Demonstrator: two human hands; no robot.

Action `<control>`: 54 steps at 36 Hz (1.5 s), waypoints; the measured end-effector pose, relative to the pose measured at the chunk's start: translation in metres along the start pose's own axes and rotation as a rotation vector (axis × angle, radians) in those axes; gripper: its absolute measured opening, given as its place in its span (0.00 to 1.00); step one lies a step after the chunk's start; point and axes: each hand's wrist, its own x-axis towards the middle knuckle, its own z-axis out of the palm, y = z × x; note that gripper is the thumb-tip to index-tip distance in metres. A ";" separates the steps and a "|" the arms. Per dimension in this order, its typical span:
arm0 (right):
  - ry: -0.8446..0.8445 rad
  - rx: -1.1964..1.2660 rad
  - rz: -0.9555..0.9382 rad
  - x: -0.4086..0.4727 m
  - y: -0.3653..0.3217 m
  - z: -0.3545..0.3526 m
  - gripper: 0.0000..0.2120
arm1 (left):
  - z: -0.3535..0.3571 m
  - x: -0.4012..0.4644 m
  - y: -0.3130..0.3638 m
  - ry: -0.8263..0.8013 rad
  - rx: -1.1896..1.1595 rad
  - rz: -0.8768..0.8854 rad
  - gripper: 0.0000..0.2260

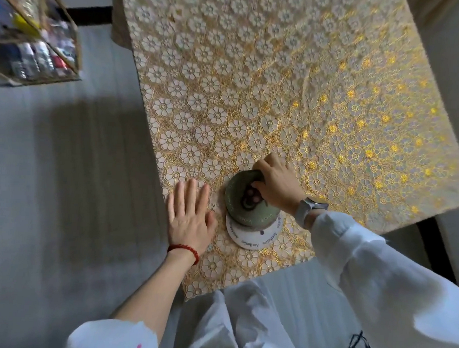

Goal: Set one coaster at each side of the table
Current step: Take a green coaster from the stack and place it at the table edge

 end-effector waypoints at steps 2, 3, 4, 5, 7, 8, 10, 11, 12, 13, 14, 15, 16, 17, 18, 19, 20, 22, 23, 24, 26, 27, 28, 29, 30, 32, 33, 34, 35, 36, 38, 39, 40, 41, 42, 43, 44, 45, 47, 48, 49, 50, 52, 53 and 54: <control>-0.001 0.035 -0.051 -0.006 0.003 -0.007 0.12 | -0.002 0.000 0.000 -0.016 -0.002 -0.004 0.27; 0.003 0.055 -0.065 -0.010 0.006 -0.011 0.10 | -0.004 0.000 0.001 -0.020 -0.011 -0.005 0.27; 0.005 0.077 -0.064 -0.015 0.009 -0.015 0.09 | -0.006 0.000 0.001 -0.024 -0.029 -0.010 0.27; 0.001 0.109 -0.044 -0.020 0.014 -0.020 0.08 | -0.008 0.001 0.002 -0.031 -0.058 -0.021 0.27; -0.009 0.241 0.039 -0.030 0.025 -0.030 0.08 | -0.012 0.003 0.006 -0.040 -0.138 -0.062 0.27; -0.008 0.331 0.097 -0.035 0.032 -0.035 0.09 | -0.015 0.005 0.009 -0.038 -0.182 -0.094 0.27; 0.011 0.564 0.237 -0.044 0.049 -0.046 0.11 | -0.022 0.010 0.020 -0.023 -0.274 -0.177 0.26; 0.034 0.702 0.306 -0.050 0.058 -0.052 0.12 | -0.026 0.012 0.027 -0.011 -0.324 -0.221 0.25; 0.067 0.831 0.367 -0.057 0.067 -0.057 0.11 | -0.031 0.013 0.036 0.004 -0.371 -0.259 0.24; 0.108 0.941 0.420 -0.065 0.076 -0.061 0.11 | -0.035 0.013 0.046 0.023 -0.404 -0.283 0.23; 0.146 1.032 0.466 -0.072 0.085 -0.064 0.12 | -0.039 0.012 0.057 0.050 -0.421 -0.292 0.23; 0.176 1.118 0.510 -0.080 0.095 -0.066 0.13 | -0.043 0.010 0.069 0.085 -0.435 -0.287 0.22; 0.198 1.203 0.551 -0.087 0.106 -0.066 0.14 | -0.046 0.009 0.083 0.124 -0.453 -0.272 0.21; 0.212 1.290 0.591 -0.094 0.117 -0.065 0.15 | -0.048 0.006 0.097 0.161 -0.472 -0.248 0.20; 0.214 1.360 0.631 -0.101 0.129 -0.064 0.14 | -0.049 0.004 0.113 0.192 -0.497 -0.217 0.19; 0.209 1.408 0.664 -0.107 0.142 -0.062 0.14 | -0.050 0.002 0.128 0.211 -0.533 -0.181 0.18; 0.194 1.425 0.685 -0.112 0.154 -0.059 0.13 | -0.049 0.000 0.145 0.213 -0.581 -0.146 0.18; 0.116 1.338 0.698 -0.119 0.175 -0.053 0.11 | -0.044 -0.006 0.178 0.179 -0.655 -0.087 0.18; 0.065 1.231 0.680 -0.122 0.184 -0.050 0.10 | -0.040 -0.010 0.194 0.152 -0.667 -0.058 0.18; 0.022 1.079 0.638 -0.125 0.191 -0.047 0.10 | -0.035 -0.015 0.210 0.126 -0.670 -0.026 0.19; -0.015 0.757 0.507 -0.127 0.202 -0.043 0.09 | -0.024 -0.025 0.233 0.084 -0.653 0.028 0.21; -0.027 0.652 0.456 -0.128 0.210 -0.043 0.08 | -0.017 -0.029 0.245 0.067 -0.639 0.034 0.21; -0.047 0.595 0.423 -0.129 0.216 -0.042 0.05 | -0.010 -0.033 0.253 0.047 -0.628 0.027 0.22; -0.060 0.576 0.402 -0.128 0.220 -0.042 0.04 | -0.004 -0.036 0.259 0.023 -0.619 0.013 0.23; -0.063 0.578 0.389 -0.127 0.225 -0.043 0.06 | 0.002 -0.036 0.265 0.003 -0.607 -0.001 0.24; -0.048 0.593 0.365 -0.120 0.232 -0.045 0.11 | 0.013 -0.034 0.273 -0.034 -0.550 -0.023 0.28; -0.032 0.573 0.349 -0.116 0.234 -0.046 0.12 | 0.018 -0.032 0.275 -0.056 -0.501 -0.033 0.31; -0.012 0.524 0.333 -0.112 0.234 -0.047 0.11 | 0.023 -0.030 0.275 -0.077 -0.440 -0.045 0.33; 0.003 0.451 0.326 -0.109 0.235 -0.047 0.09 | 0.026 -0.029 0.274 -0.095 -0.381 -0.055 0.35; 0.008 0.382 0.320 -0.106 0.236 -0.047 0.10 | 0.028 -0.028 0.274 -0.106 -0.339 -0.063 0.37; -0.010 0.262 0.328 -0.103 0.239 -0.045 0.20 | 0.031 -0.026 0.273 -0.119 -0.297 -0.073 0.39; -0.026 0.214 0.339 -0.102 0.240 -0.044 0.24 | 0.033 -0.025 0.273 -0.119 -0.284 -0.075 0.40; -0.041 0.178 0.338 -0.101 0.242 -0.042 0.26 | 0.033 -0.024 0.273 -0.116 -0.273 -0.077 0.41; -0.055 0.154 0.334 -0.101 0.244 -0.041 0.26 | 0.034 -0.022 0.274 -0.110 -0.267 -0.081 0.42; -0.060 0.134 0.326 -0.101 0.245 -0.040 0.26 | 0.034 -0.021 0.274 -0.102 -0.271 -0.090 0.44; -0.057 0.115 0.318 -0.101 0.245 -0.040 0.25 | 0.034 -0.020 0.274 -0.092 -0.281 -0.103 0.44; -0.040 0.099 0.303 -0.102 0.246 -0.039 0.24 | 0.034 -0.019 0.274 -0.080 -0.290 -0.113 0.45; -0.019 0.097 0.291 -0.102 0.246 -0.038 0.21 | 0.034 -0.018 0.273 -0.071 -0.290 -0.119 0.45; -0.004 0.113 0.283 -0.103 0.245 -0.036 0.16 | 0.035 -0.015 0.272 -0.065 -0.267 -0.120 0.46; -0.010 0.128 0.286 -0.103 0.245 -0.036 0.14 | 0.035 -0.014 0.271 -0.063 -0.254 -0.119 0.47; -0.019 0.149 0.292 -0.103 0.245 -0.035 0.13 | 0.036 -0.013 0.271 -0.061 -0.245 -0.116 0.47; -0.025 0.173 0.298 -0.103 0.246 -0.034 0.12 | 0.037 -0.013 0.271 -0.062 -0.241 -0.112 0.46; -0.021 0.220 0.299 -0.105 0.248 -0.033 0.10 | 0.039 -0.014 0.271 -0.064 -0.239 -0.108 0.46; -0.019 0.241 0.292 -0.105 0.250 -0.033 0.10 | 0.039 -0.015 0.271 -0.062 -0.240 -0.108 0.46; -0.022 0.259 0.283 -0.106 0.251 -0.033 0.09 | 0.040 -0.016 0.271 -0.062 -0.242 -0.109 0.45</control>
